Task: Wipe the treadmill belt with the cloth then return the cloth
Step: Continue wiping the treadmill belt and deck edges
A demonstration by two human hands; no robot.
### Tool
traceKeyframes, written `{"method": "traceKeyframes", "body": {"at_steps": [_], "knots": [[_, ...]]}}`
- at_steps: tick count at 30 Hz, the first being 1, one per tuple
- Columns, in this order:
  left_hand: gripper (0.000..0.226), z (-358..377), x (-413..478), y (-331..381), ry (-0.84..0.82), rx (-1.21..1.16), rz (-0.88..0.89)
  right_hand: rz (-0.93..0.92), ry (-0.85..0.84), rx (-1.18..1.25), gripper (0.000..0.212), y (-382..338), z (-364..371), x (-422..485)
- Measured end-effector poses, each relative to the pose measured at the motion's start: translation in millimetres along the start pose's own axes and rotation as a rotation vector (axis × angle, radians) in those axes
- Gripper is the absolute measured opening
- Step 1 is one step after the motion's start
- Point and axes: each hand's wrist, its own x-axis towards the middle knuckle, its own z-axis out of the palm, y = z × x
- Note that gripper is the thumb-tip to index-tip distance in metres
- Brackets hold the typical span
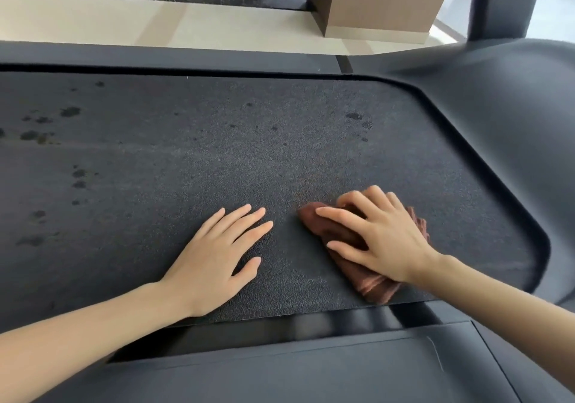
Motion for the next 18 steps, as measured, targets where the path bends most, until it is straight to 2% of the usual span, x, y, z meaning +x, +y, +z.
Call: {"method": "traceKeyframes", "body": {"at_steps": [6,12,15,18], "knots": [[0.055,1.7,-0.5,-0.2,0.013,0.015,-0.005,0.217,0.016,0.037,0.045,13.3,8.0,31.5],[0.053,-3.1,-2.8,0.4,-0.022,0.01,-0.019,0.205,0.109,0.05,0.035,3.2,15.5,37.2],[0.053,-7.1,-17.3,-8.9,-0.023,0.07,-0.038,0.109,0.103,0.104,0.037,-16.5,9.1,31.7],[0.054,-13.0,-38.5,-21.1,-0.022,0.088,-0.092,-0.148,0.074,0.173,0.046,-45.9,4.4,17.7]]}}
